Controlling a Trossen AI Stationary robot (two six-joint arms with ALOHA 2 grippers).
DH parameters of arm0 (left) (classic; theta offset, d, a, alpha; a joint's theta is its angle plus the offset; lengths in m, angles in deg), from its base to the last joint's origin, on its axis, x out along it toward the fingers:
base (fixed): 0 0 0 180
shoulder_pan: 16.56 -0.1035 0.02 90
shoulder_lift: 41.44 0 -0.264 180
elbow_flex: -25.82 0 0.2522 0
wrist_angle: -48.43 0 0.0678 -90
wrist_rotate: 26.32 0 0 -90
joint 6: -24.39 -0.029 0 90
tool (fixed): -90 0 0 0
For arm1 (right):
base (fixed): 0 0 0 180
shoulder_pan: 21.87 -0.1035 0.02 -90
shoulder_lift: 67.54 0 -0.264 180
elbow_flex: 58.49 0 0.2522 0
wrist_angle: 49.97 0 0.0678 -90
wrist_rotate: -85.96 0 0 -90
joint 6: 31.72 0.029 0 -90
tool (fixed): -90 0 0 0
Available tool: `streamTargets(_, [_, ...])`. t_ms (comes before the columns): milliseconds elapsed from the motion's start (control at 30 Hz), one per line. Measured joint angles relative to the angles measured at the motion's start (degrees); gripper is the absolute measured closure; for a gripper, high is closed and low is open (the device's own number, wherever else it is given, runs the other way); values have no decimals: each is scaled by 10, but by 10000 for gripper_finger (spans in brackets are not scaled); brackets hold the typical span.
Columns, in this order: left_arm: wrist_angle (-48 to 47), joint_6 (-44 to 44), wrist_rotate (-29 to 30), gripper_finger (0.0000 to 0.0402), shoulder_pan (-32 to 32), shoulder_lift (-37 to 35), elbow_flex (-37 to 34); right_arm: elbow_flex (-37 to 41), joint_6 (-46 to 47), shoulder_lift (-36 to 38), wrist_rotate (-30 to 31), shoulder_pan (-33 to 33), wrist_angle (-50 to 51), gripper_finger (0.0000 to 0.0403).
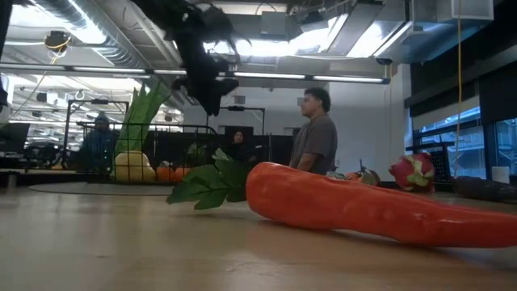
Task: Build produce basket
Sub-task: Put the yellow starfruit into the wire basket
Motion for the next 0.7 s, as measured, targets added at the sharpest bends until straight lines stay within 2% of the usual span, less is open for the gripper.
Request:
streamTargets(167, [-5, 0, -3, 323, 36, -55, 0, 0, 13, 4, 0, 0, 4, 305])
streamTargets(333, [-25, 5, -23, 326, 108, -107, 1, 0, 15, 11, 0, 0, 22, 305])
streamTargets(433, [-42, 10, -42, 323, 158, -131, 1, 0, 14, 12, -25, 0, 67, 305])
streamTargets(700, [-70, 136, -52, 322, 281, -152, 0, 0, 134, 12, -41, 1, 163, 305])
